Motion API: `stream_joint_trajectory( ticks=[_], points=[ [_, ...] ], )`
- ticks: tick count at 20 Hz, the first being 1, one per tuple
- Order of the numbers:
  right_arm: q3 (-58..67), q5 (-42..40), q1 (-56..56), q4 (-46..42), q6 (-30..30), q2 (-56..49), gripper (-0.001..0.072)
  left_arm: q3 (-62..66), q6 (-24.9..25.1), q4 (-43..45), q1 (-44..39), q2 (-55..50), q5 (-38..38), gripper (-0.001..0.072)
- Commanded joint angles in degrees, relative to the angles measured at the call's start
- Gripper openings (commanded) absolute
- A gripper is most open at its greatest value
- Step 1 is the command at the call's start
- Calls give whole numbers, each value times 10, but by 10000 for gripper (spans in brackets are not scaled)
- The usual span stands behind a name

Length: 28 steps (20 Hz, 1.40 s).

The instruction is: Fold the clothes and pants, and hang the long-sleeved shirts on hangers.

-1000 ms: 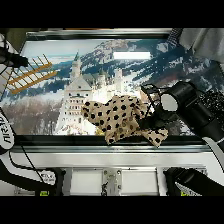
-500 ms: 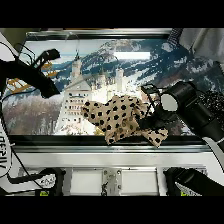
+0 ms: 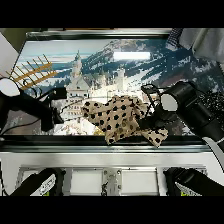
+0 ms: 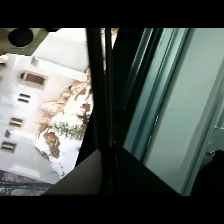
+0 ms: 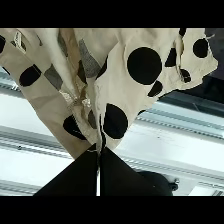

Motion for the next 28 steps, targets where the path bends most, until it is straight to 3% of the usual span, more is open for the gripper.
stream_joint_trajectory(
  ticks=[1, 11, 17, 24, 28],
  points=[
    [0, 0, 0, 0, 0, 0, 12, -92, 28, -1, 0, 58, 50, 8],
    [0, 0, 0, 0, 0, 0, 12, -162, 115, -81, -2, 63, 108, 8],
    [0, 0, 0, 0, 0, 0, 12, -162, 113, -70, -72, 42, 100, 8],
    [0, 2, 0, 5, 0, 0, 12, -162, 114, -77, -134, -22, 162, 8],
    [13, -5, -9, -7, -47, 0, 12, -162, 114, -105, -160, -45, 186, 8]
  ],
)
